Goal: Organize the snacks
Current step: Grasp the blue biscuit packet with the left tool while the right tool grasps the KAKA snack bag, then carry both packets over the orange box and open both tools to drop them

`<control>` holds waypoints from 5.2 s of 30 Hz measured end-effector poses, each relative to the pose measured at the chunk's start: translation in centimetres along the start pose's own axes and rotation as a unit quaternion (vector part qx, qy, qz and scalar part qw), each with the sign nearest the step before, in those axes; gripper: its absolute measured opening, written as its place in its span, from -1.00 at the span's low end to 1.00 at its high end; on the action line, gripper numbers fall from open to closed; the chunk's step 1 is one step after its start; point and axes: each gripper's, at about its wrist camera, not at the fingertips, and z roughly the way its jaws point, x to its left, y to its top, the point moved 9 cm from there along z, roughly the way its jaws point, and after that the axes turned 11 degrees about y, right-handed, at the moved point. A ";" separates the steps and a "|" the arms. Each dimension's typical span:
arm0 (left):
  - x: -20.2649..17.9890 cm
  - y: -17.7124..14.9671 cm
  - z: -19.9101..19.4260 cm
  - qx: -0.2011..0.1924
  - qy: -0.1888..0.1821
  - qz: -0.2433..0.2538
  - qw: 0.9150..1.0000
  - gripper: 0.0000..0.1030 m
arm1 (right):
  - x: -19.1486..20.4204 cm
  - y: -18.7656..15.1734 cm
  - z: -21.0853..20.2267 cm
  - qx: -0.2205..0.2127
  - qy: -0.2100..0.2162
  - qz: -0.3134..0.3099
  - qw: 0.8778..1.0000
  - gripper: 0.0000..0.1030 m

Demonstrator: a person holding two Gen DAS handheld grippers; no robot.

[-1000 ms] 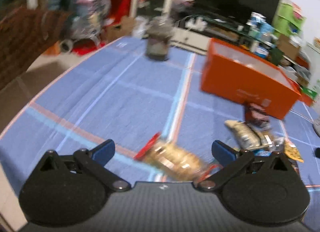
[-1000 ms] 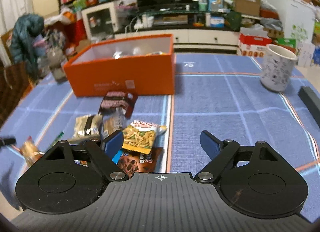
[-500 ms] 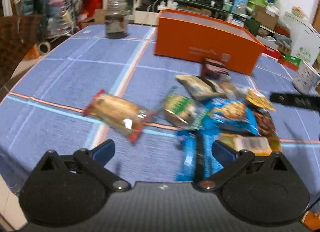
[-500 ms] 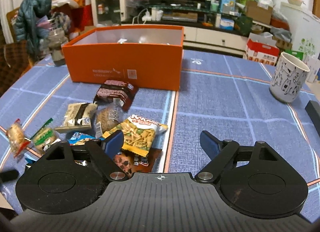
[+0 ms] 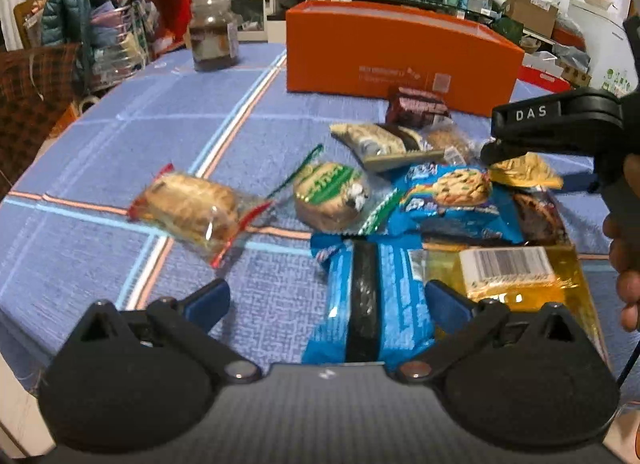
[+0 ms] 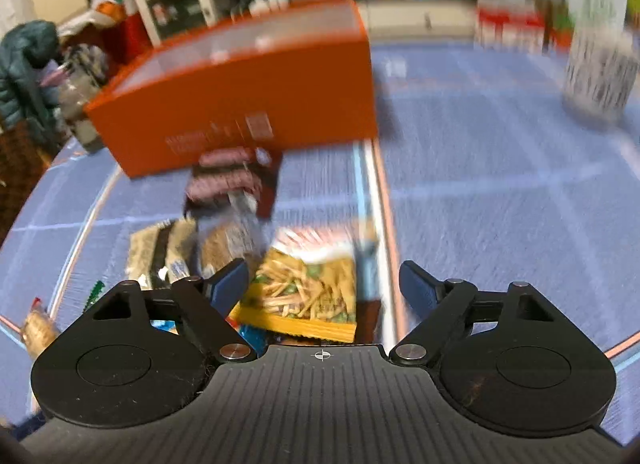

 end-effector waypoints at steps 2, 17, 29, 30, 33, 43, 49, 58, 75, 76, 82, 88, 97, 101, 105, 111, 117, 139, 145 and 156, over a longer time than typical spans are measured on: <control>0.3 -0.2 0.3 0.001 0.005 0.001 1.000 0.99 | -0.5 0.0 0.2 0.003 -0.006 -0.005 1.000 0.18; -0.1 0.4 -0.5 -0.012 -0.064 0.004 0.998 0.14 | -2.4 0.0 -0.7 0.015 -0.007 -0.025 1.000 -0.74; -0.7 0.7 -0.1 -0.028 -0.072 0.011 0.997 0.26 | -2.7 0.3 -0.4 -0.002 0.009 -0.025 1.000 -0.62; -0.8 0.7 -0.2 -0.027 -0.073 0.014 0.997 0.29 | -2.7 0.4 -0.4 -0.001 0.009 -0.029 1.000 -0.54; -0.8 0.6 -0.2 -0.026 -0.078 0.019 0.996 0.35 | -2.3 1.0 -1.3 0.009 0.020 -0.077 0.997 -0.28; -1.2 0.4 0.0 -0.027 -0.085 0.040 0.995 0.55 | -2.3 4.4 -2.9 0.035 0.097 -0.302 0.948 0.50; -1.7 0.3 0.1 -0.030 -0.085 0.052 0.995 0.67 | -1.9 3.6 0.7 0.156 0.137 -0.418 0.885 0.51; -1.9 0.6 0.4 -0.023 -0.075 0.060 0.995 0.56 | -2.8 4.8 3.5 0.201 0.167 -0.385 0.885 0.05; -0.2 1.7 0.5 0.015 -0.087 0.016 0.996 -0.16 | -3.1 1.1 -1.1 0.069 -0.032 -0.251 0.965 -0.44; -0.1 1.7 0.4 0.015 -0.086 0.015 0.996 -0.17 | -3.2 1.0 -1.4 0.058 -0.039 -0.238 0.969 -0.44; -0.2 2.5 -0.9 -0.003 -0.095 0.019 0.995 -0.17 | -3.1 1.5 -4.6 -0.002 -0.056 -0.182 0.982 -0.45; 0.8 3.4 -1.2 -0.009 -0.101 0.003 0.995 -0.16 | -1.9 2.0 -6.9 -0.037 -0.038 -0.149 0.987 -0.45; 2.9 5.5 -3.3 -0.064 -0.113 -0.013 0.991 -0.16 | -1.2 1.9 -7.0 -0.047 -0.026 -0.148 0.988 -0.45; 2.3 5.8 -4.0 -0.096 -0.094 0.016 0.991 -0.16 | -1.0 2.0 -6.6 -0.051 -0.023 -0.152 0.987 -0.45; 1.8 5.8 -3.8 -0.090 -0.104 0.018 0.990 -0.16 | -0.9 2.3 -6.7 -0.056 -0.022 -0.156 0.986 -0.45; 1.3 8.0 -3.9 -0.087 -0.125 0.007 0.988 -0.16 | -0.7 3.6 -7.3 -0.070 0.006 -0.141 0.987 -0.45; 0.8 18.5 -2.3 -0.137 -0.114 -0.006 0.984 -0.16 | 0.8 10.5 -6.4 -0.103 0.041 -0.118 0.987 -0.45; 6.6 25.4 3.0 -0.179 -0.055 -0.066 0.980 0.99 | 3.4 14.8 -3.7 -0.123 0.017 -0.155 0.980 0.38; -0.4 30.6 8.2 -0.161 -0.066 0.040 0.984 0.99 | 4.9 19.4 2.5 0.027 0.020 -0.122 0.992 0.21; -3.8 27.4 19.8 0.112 -0.094 0.085 0.986 0.99 | 4.3 18.6 11.8 0.246 -0.032 -0.079 0.965 0.88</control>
